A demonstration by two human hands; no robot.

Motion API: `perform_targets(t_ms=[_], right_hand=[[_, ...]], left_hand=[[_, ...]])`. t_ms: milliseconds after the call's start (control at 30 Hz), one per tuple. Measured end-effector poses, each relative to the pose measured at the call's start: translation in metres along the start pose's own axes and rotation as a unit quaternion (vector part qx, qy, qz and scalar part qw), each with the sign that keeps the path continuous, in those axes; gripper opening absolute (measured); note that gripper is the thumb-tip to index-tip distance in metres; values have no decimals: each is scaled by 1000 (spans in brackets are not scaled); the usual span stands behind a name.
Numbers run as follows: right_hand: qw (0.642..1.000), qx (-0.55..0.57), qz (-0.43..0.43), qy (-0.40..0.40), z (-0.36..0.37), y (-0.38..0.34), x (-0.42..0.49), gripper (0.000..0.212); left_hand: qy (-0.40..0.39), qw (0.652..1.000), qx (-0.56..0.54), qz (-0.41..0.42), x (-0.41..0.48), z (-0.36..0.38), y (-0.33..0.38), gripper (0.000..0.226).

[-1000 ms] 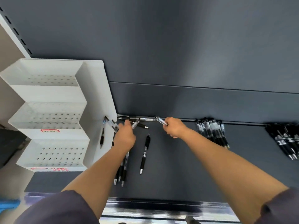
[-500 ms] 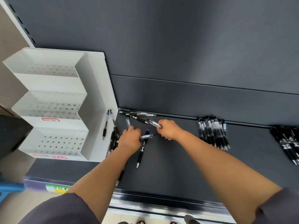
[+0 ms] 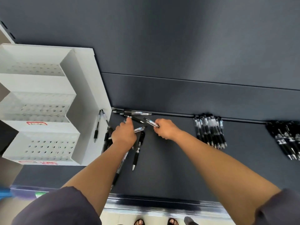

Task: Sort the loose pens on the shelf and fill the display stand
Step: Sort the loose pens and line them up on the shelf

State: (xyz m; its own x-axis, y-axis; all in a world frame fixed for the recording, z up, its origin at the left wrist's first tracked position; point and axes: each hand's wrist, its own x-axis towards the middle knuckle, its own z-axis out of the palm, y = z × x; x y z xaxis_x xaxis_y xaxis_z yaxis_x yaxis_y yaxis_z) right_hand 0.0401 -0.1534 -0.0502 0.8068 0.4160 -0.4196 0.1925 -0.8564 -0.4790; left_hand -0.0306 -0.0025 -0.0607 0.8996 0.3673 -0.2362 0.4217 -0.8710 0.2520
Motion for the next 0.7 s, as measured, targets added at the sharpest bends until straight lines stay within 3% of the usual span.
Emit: perform_targets(t_ms=[200,400,567,700], right_hand=[[999,9,13,35,-14,16,-8,12],[994,4,46,103,-39,42,-24,6],[980,-14,104,171,-61,89,-47,22],[965,18,169,201,-81,136,-62,26]], left_hand=[[20,1000,-4,2,4,2,12,36],[29,997,-9,74,-1,-9,52,27],[-69,982,-136,106,-8,10,122,33],[-162,951,-255,63,-18,31,176,45]])
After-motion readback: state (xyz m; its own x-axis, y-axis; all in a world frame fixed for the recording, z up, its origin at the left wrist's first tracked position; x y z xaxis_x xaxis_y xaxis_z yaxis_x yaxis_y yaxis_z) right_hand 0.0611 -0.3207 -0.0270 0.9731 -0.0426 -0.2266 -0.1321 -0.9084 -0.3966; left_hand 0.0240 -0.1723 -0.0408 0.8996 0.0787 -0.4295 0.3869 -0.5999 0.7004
